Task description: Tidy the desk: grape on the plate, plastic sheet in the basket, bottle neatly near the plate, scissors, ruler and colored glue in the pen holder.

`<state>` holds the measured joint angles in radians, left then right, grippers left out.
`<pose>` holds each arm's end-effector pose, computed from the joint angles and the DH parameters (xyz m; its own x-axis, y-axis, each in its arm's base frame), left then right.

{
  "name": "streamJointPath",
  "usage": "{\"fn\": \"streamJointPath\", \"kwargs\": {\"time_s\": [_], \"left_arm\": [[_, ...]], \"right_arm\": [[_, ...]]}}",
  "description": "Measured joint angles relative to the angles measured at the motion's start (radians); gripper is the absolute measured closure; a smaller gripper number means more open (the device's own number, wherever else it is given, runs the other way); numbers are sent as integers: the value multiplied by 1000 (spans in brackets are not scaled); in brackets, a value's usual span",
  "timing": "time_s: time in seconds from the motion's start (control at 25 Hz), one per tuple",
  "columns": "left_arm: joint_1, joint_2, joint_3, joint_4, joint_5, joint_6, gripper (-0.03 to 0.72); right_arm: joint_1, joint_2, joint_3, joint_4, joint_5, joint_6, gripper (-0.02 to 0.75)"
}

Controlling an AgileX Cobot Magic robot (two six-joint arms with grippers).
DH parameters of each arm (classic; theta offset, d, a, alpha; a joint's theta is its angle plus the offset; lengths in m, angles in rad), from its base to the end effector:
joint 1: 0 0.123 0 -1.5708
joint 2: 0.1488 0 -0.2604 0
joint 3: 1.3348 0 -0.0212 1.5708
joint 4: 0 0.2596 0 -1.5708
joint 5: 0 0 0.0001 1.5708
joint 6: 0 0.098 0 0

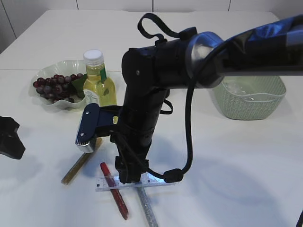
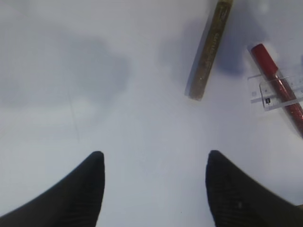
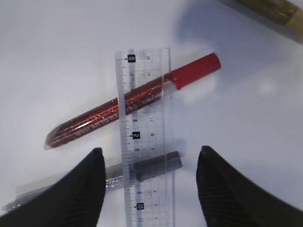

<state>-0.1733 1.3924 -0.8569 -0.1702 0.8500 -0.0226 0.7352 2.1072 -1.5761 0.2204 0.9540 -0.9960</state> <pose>0.2561 -0.0575 0.1964 -0.9658 0.0330 -0.2570 0.0758 0.9844 -0.1585 0.3042 0.2987 0.1375 0.0500 -0.9663 -0.2524 -0.9986 -0.0447 -0.0265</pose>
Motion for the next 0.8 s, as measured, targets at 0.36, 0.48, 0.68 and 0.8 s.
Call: {"fn": "streamJointPath", "kwargs": {"time_s": [0.36,0.48,0.68,0.8], "left_arm": [[0,0,0,0,-1,0,200],[0,0,0,0,-1,0,200],[0,0,0,0,-2,2,200],[0,0,0,0,-2,2,200]], "right_arm": [[0,38,-4,-6,-23,-2,247],[0,51,-4,-6,-24,-2,246],[0,72,-4,-7,-24,-2,244],[0,78,-4,-7,-24,-2,244]]}}
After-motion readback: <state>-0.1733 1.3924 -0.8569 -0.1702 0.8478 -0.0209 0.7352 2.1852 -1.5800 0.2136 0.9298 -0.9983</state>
